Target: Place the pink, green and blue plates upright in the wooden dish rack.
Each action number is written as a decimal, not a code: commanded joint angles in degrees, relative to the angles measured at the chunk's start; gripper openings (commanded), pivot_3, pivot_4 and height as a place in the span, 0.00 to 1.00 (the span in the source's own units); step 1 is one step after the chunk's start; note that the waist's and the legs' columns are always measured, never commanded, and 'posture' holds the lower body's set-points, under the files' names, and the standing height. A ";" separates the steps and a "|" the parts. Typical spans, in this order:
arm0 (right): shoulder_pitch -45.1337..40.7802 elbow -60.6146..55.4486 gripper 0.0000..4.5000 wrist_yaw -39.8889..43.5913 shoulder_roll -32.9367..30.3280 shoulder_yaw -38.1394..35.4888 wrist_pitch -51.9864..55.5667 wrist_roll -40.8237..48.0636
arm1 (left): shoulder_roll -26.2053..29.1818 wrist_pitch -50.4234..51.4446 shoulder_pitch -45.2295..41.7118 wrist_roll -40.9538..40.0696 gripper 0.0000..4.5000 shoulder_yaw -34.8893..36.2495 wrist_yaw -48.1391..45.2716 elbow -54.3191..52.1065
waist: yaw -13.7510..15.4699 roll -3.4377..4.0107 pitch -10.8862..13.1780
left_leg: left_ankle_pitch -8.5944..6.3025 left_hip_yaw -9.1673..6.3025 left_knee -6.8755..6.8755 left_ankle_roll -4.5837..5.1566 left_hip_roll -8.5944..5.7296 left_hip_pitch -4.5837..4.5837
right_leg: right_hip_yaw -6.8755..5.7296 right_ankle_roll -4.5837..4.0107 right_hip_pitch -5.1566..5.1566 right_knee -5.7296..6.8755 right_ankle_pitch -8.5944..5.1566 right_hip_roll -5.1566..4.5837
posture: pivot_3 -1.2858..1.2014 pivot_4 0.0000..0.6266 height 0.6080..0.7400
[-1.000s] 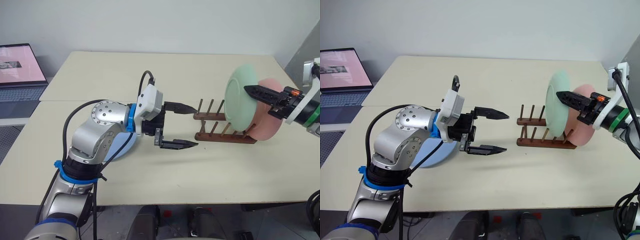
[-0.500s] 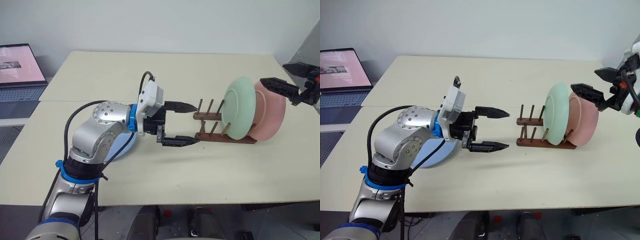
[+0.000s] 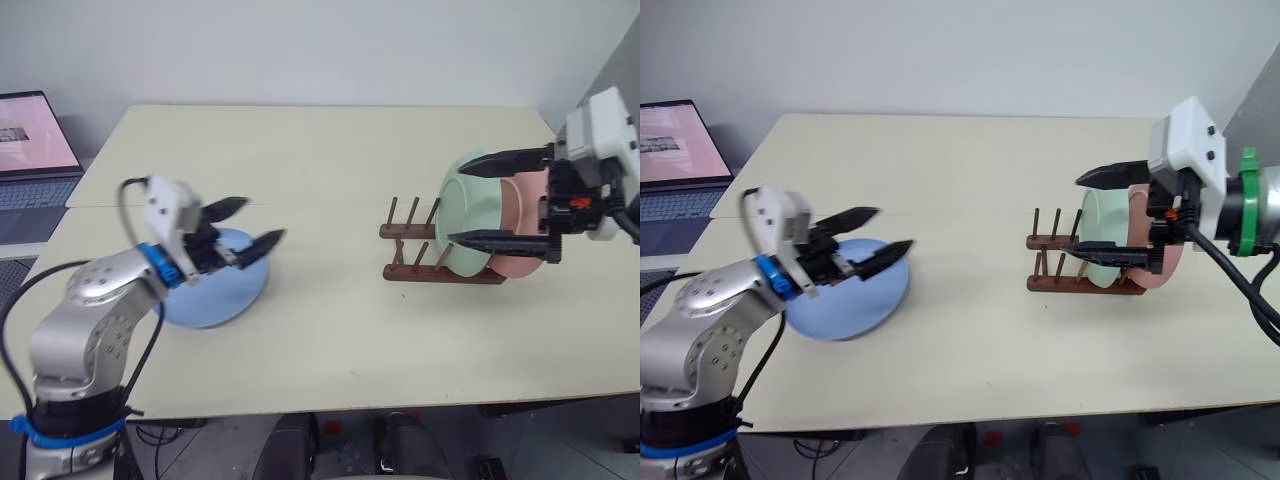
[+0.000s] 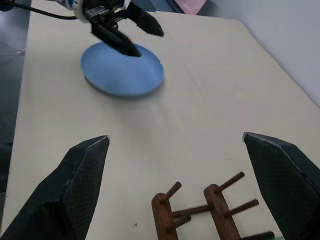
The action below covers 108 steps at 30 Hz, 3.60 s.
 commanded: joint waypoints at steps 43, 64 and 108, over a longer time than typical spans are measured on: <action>-11.31 5.33 1.00 17.79 12.99 10.82 -7.70 -14.95 | -19.50 34.26 1.74 -9.20 0.25 21.27 33.08 0.89 | 1.51 -0.14 -0.01 | -0.17 -0.01 0.09 -0.27 -0.04 -0.04 | -0.06 -0.33 -0.20 0.06 0.16 -0.02 | 0.52 0.24 1.00; -12.33 7.47 1.00 7.31 22.22 16.84 -18.99 -31.63 | -22.99 32.02 -28.18 -13.82 0.00 15.60 42.69 4.88 | 1.45 -0.32 -0.01 | 0.00 -0.07 0.15 -0.06 -0.11 -0.03 | -0.12 0.08 0.07 0.10 0.38 0.08 | 0.52 0.24 1.00; -20.73 33.19 0.00 -11.96 37.67 27.39 -48.68 -69.88 | -2.49 17.58 -33.17 -13.74 0.43 0.05 8.43 10.00 | 0.01 -0.43 0.06 | 0.47 -0.42 -0.11 -0.91 -0.03 0.08 | -0.06 0.08 0.00 0.27 0.42 0.76 | 0.52 0.24 1.00</action>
